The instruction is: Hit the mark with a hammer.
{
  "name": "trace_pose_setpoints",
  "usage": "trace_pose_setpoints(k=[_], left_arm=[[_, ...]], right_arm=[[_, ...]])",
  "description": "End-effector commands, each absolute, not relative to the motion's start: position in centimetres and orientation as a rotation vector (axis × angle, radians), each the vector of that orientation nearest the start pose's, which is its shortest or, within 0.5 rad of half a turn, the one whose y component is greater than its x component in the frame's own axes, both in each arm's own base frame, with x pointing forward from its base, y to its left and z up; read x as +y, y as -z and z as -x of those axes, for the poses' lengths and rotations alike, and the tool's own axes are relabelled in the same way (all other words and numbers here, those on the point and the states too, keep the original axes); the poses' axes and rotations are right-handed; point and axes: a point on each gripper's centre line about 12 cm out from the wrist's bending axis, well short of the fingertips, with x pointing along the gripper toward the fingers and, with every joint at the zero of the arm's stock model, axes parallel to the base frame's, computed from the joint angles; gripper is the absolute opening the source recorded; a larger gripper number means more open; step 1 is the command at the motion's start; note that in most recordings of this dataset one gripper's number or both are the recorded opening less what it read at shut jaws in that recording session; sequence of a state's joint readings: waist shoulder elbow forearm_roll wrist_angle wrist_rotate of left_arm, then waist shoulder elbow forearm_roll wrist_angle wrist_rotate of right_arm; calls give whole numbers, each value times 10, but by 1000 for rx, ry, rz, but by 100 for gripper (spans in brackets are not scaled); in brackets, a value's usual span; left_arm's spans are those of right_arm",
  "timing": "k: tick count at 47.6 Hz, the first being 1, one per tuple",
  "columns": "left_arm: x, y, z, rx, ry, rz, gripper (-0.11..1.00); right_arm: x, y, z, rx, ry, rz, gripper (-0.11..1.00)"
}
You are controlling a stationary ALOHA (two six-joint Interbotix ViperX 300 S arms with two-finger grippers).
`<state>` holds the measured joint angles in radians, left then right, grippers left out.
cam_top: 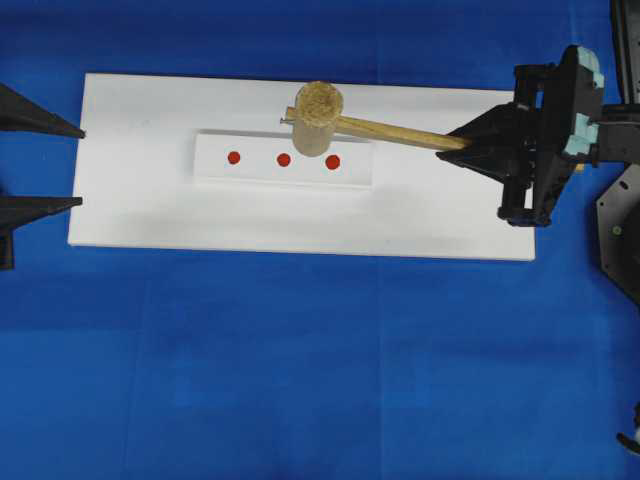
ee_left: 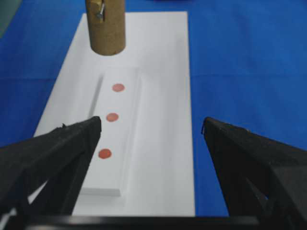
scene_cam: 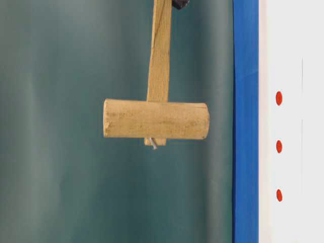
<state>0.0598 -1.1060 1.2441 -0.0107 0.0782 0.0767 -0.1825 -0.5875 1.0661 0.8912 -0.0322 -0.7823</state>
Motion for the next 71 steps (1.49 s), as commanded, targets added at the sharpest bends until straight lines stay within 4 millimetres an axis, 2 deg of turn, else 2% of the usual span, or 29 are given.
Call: trace_pose_setpoints(k=[1, 10, 28, 38, 55, 71], left_arm=[[11, -252, -173, 207, -54, -56, 91], [11, -251, -173, 210, -54, -56, 91], [11, -251, -173, 210, -54, -56, 91], [11, -250, -173, 215, -53, -58, 91], [11, -249, -178, 192, -58, -57, 91], [15, -245, -210, 146, -65, -60, 91]], right_arm=[[-50, -236, -264, 409, 222, -131, 2], [-49, -241, -289, 417, 204, -126, 2], [-46, -242, -356, 449, 169, -119, 2], [-40, -245, -385, 442, 137, -87, 2], [-40, -245, -390, 443, 132, -70, 2], [-39, -246, -390, 442, 130, -70, 2]])
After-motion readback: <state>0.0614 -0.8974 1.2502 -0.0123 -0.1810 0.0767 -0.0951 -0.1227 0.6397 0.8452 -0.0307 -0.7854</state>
